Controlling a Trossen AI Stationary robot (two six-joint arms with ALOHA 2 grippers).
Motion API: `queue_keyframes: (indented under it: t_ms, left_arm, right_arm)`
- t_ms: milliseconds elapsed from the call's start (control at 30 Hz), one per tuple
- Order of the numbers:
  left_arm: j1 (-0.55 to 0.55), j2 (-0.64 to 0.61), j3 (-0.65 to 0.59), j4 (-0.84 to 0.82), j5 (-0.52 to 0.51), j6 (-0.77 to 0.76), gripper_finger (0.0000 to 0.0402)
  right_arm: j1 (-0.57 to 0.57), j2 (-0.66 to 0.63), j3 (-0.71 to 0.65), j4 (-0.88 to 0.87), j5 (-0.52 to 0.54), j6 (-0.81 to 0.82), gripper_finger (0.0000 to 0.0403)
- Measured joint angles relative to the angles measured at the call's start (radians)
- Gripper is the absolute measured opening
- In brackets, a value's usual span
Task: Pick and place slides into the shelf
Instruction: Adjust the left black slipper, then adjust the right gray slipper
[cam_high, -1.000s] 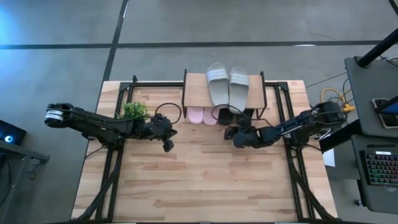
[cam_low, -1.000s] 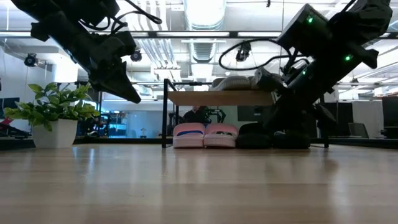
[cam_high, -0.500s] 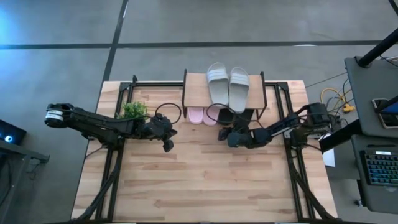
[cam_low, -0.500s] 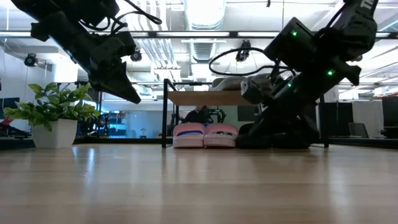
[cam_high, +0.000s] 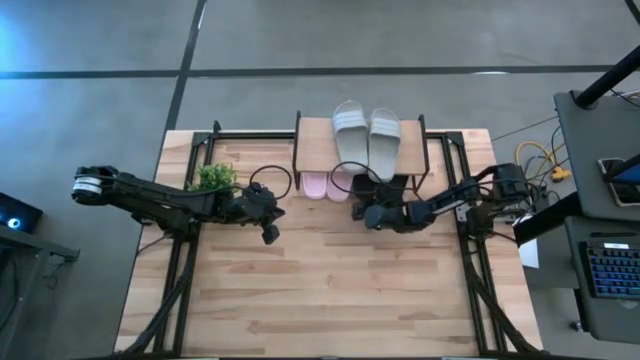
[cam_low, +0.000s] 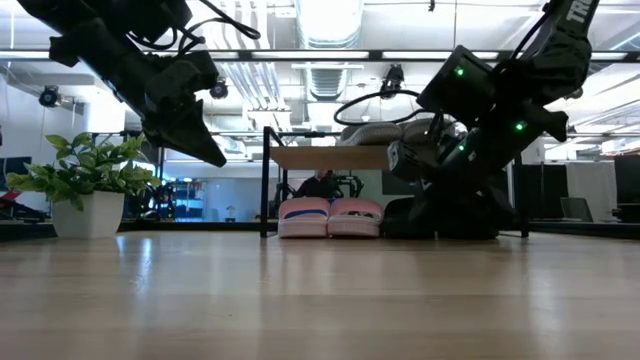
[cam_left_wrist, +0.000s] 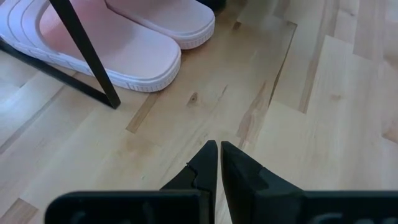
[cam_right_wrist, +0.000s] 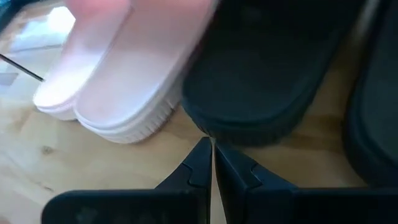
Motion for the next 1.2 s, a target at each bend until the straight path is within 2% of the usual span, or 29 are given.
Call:
queue_keyframes:
  t_ms: [267, 467, 567, 667, 767, 867, 967, 1033, 1100, 1200]
  left_arm:
    - [0.000, 0.000, 0.000, 0.001, 0.000, 0.000, 0.0006]
    - [0.000, 0.000, 0.001, 0.030, 0.011, 0.000, 0.0006]
    - [0.000, 0.000, 0.002, 0.066, 0.016, 0.000, 0.0006]
    - [0.000, 0.000, 0.002, 0.093, 0.017, 0.000, 0.0006]
    - [0.000, 0.000, 0.005, 0.111, 0.022, -0.007, 0.0006]
    - [0.000, -0.002, 0.027, 0.113, 0.034, -0.009, 0.0006]
    - [0.000, -0.002, 0.053, 0.127, 0.037, -0.008, 0.0006]
    - [0.000, -0.002, 0.064, 0.126, 0.038, -0.008, 0.0006]
    - [0.000, -0.002, 0.073, 0.123, 0.038, -0.009, 0.0006]
    - [0.000, -0.002, 0.081, 0.122, 0.038, -0.009, 0.0006]
  right_arm:
    - [0.025, -0.024, 0.000, -0.033, -0.007, 0.037, 0.0013]
    - [0.091, -0.146, 0.000, -0.031, -0.039, -0.023, 0.0013]
    - [0.148, -0.224, 0.000, -0.033, -0.121, -0.087, 0.0013]
    - [0.193, -0.316, 0.000, -0.057, -0.251, -0.132, 0.0013]
    - [0.212, -0.421, 0.000, -0.071, -0.367, -0.108, 0.0013]
    - [0.229, -0.529, 0.000, -0.060, -0.390, -0.090, 0.0013]
    - [0.251, -0.621, 0.000, -0.003, -0.354, -0.295, 0.0013]
    - [0.260, -0.667, 0.002, -0.035, -0.271, -0.370, 0.0013]
    - [0.259, -0.693, 0.000, -0.131, -0.144, -0.359, 0.0013]
    - [0.257, -0.717, -0.002, -0.211, 0.071, -0.214, 0.0013]
